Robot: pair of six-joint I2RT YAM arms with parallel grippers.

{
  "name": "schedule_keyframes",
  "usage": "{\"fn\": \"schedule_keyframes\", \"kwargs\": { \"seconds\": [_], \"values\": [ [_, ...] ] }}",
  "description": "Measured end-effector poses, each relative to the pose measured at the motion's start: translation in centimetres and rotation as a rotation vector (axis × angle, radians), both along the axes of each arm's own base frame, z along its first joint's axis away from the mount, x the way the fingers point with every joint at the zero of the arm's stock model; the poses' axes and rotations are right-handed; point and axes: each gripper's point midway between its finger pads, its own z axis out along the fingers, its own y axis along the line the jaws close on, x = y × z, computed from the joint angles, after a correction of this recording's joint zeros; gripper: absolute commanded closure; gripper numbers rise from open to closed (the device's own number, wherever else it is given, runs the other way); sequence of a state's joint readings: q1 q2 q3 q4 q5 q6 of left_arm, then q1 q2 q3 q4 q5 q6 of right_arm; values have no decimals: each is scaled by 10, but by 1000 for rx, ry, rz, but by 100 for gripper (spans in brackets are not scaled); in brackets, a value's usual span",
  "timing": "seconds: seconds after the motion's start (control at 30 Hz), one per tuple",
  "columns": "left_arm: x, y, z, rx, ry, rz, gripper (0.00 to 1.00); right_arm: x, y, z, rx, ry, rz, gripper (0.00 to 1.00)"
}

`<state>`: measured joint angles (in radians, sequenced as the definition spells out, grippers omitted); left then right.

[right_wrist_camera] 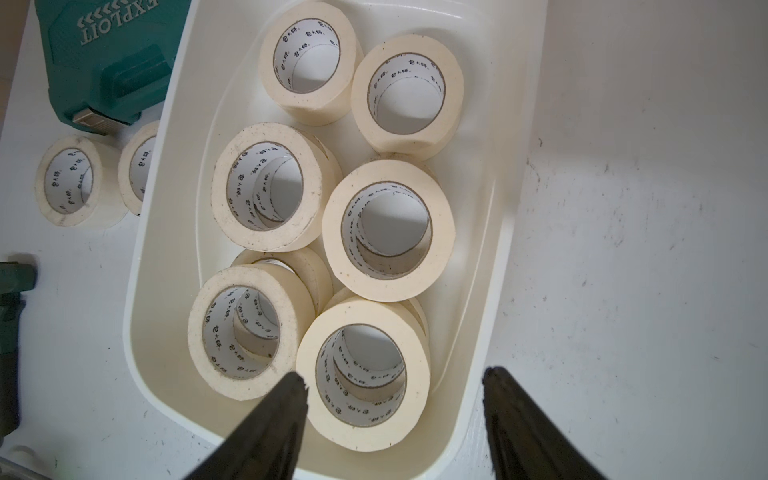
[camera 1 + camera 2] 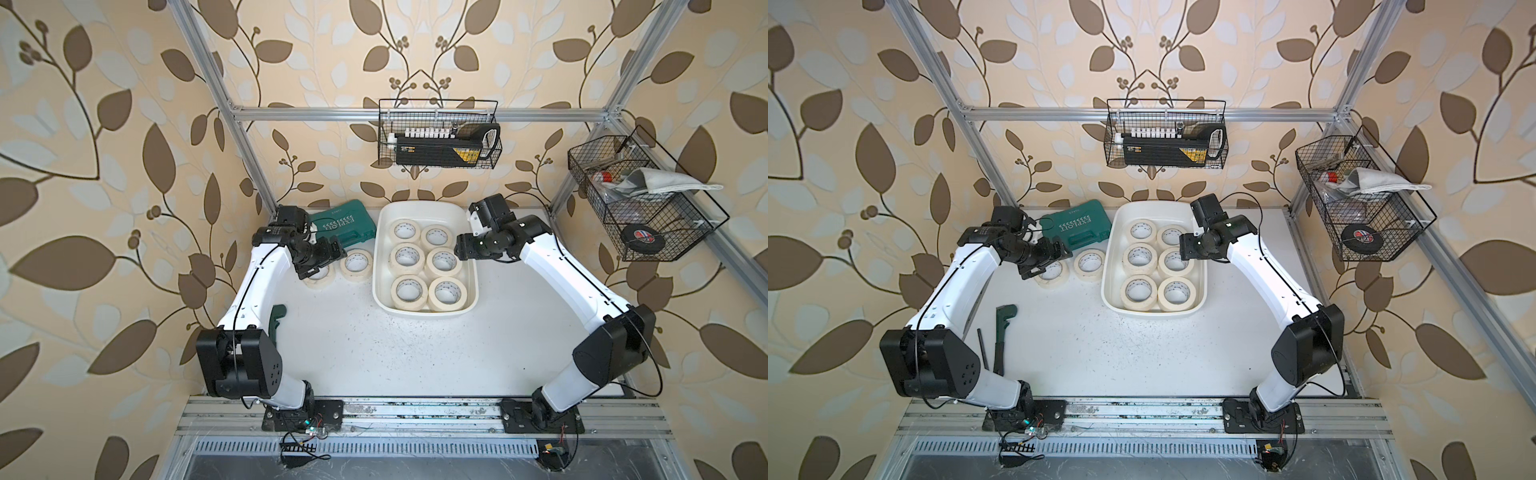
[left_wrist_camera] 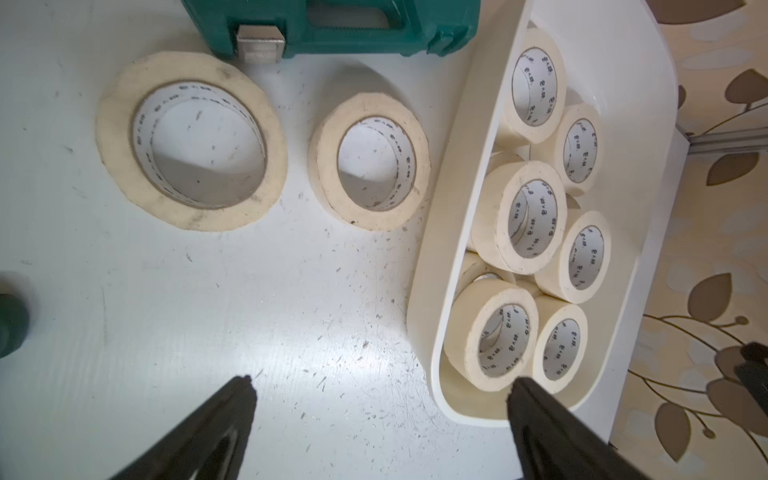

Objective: Take out the art tape in the storage box
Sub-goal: Place the art tape at the center of the board, then pick up the art tape from the storage box.

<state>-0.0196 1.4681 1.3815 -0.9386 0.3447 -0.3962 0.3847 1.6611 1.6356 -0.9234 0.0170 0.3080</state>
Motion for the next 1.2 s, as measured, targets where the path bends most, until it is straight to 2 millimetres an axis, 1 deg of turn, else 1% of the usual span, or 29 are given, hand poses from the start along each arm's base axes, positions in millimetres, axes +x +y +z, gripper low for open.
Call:
{"fn": "schedule_keyframes", "kwargs": {
  "seconds": [0.1, 0.23, 0.5, 0.7, 0.97, 1.2],
  "values": [
    [-9, -5, -1, -27, 2, -23, 1, 9, 4, -6, -10, 9, 17, 32],
    [-14, -13, 6, -68, -19, -49, 1, 18, 8, -20, -33, 34, 42, 32],
    [-21, -30, 22, -103, -77, -105, 1, 44, 17, -61, -102, 130, 98, 32],
    [-21, -34, 20, -105, -72, -120, 1, 53, 14, -85, -145, 194, 127, 32],
    [-20, -40, 23, -123, -87, -138, 1, 64, 2, -107, -173, 245, 122, 33],
    [-19, -44, 26, -135, -98, -151, 1, 74, 5, -117, -170, 260, 120, 36]
  ]
}}
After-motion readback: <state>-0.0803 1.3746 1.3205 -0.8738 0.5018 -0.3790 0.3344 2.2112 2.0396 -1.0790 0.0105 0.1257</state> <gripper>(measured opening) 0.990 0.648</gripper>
